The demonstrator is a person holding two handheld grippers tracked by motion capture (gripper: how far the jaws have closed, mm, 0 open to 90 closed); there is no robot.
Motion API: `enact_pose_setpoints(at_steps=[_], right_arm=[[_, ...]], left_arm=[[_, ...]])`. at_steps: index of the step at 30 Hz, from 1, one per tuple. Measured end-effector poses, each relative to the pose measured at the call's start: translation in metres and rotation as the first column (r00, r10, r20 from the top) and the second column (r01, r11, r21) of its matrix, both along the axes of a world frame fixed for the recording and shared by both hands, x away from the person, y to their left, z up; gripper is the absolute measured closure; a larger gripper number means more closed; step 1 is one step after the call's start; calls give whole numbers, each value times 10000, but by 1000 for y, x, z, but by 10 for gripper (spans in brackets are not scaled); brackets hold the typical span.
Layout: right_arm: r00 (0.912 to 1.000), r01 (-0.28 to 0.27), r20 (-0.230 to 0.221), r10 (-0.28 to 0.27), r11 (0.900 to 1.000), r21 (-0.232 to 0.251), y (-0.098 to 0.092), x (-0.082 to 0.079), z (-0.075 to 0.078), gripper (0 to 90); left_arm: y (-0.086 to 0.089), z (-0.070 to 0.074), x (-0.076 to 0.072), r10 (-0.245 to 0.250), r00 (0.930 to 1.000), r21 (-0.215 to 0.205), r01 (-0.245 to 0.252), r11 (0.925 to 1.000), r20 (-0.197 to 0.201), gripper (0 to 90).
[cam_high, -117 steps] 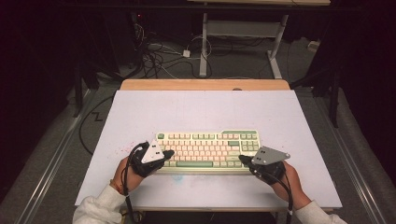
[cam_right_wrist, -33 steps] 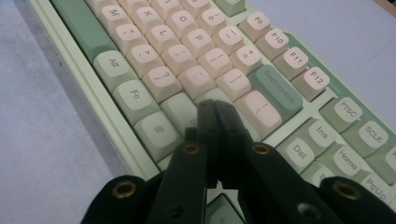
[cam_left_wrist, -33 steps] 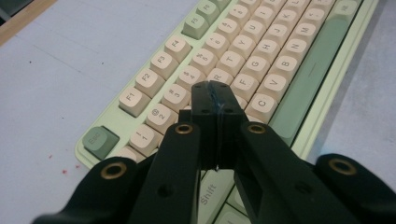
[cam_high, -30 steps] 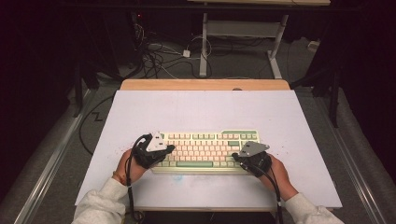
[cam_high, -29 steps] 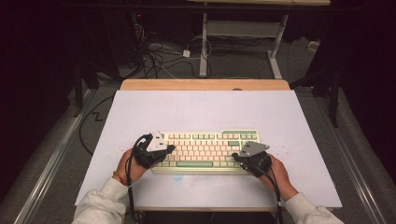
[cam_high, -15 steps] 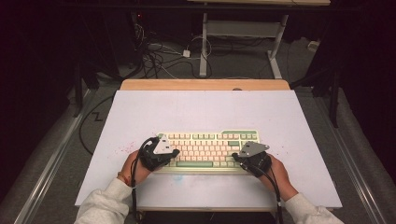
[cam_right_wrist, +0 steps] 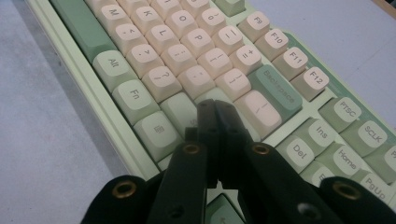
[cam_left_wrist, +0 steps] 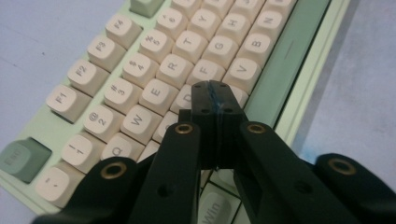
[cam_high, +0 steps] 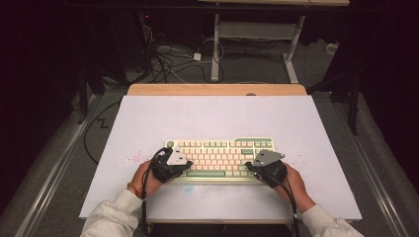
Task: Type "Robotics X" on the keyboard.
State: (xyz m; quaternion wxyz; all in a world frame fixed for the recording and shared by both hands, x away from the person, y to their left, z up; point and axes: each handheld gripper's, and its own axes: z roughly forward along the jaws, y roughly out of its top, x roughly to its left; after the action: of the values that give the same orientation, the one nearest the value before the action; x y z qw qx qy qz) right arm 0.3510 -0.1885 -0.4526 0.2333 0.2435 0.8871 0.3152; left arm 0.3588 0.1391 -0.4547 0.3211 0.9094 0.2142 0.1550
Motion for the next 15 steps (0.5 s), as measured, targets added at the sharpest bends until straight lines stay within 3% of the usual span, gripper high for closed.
enact_pose_setpoints(at_steps=[3,15], right_arm=[[10000,-16,2,16,10000,2,0,0,0,900],[10000,-19,49,19,10000,45,-1,-1,1,900]], left_arm=[[0,1,-1,-19,9999,99,17,9999,151,875],[3,9,-4,108,9988,-161,-100,9998,483,874]])
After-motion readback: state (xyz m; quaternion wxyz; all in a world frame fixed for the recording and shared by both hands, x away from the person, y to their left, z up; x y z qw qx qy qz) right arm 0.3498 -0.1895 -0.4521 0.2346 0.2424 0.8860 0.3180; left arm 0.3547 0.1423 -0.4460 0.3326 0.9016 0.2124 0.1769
